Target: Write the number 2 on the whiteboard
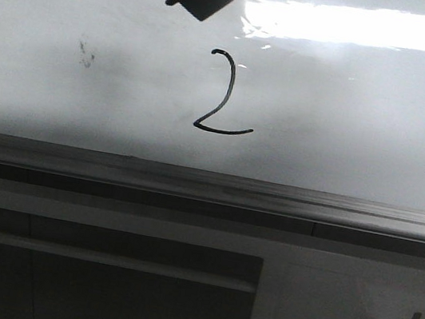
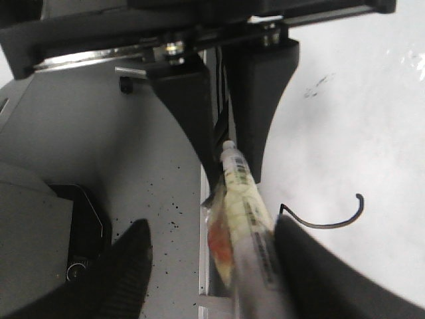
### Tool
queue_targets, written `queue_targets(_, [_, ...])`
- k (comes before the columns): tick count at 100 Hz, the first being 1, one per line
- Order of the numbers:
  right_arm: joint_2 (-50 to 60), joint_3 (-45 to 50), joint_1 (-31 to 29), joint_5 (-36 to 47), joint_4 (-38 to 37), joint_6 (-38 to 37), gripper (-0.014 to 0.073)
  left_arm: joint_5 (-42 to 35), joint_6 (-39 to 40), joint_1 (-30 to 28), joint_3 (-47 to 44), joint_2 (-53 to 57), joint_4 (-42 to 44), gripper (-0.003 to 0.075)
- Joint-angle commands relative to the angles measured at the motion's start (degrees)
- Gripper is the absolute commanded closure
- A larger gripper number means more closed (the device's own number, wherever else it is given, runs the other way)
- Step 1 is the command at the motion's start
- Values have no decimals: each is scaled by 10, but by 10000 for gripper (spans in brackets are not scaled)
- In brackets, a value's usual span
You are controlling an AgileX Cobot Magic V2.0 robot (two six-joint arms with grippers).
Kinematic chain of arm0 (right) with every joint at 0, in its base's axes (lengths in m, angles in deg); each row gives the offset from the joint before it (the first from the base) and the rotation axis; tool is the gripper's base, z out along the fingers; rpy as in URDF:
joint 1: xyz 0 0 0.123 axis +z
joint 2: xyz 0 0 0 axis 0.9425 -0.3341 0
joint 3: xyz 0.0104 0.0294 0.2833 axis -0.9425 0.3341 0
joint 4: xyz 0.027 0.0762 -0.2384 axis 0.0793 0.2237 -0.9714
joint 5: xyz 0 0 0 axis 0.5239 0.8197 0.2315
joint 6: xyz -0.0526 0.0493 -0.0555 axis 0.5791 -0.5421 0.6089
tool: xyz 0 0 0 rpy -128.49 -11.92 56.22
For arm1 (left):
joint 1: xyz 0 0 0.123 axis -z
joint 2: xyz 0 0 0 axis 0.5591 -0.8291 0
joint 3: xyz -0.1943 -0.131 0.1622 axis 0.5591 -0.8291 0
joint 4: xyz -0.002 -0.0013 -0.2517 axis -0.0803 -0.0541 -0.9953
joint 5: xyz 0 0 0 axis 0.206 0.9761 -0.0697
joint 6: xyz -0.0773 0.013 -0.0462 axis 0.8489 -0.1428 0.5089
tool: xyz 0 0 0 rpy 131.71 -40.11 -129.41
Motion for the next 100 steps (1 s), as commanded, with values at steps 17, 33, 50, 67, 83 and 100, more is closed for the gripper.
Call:
queue_targets(17, [95, -16, -106, 28, -45, -165, 188, -52, 43, -49, -2, 32, -24, 738])
queue_targets(33, [156, 11, -213, 41, -64, -266, 188, -132, 69, -103, -79, 94, -24, 739])
queue_targets(50, [195, 74, -287, 43, -64, -286, 188, -249, 166, -187, -161, 162, -24, 738])
queue_targets(67, [211, 113, -299, 49, -63, -286, 188, -287, 195, -277, -216, 179, -34, 738])
queue_targets(83, [211, 116, -299, 55, -62, -286, 188, -288, 207, -341, -236, 168, -35, 738])
queue_targets(100, [210, 116, -299, 66, -61, -286, 188, -294, 207, -378, -240, 138, -35, 738])
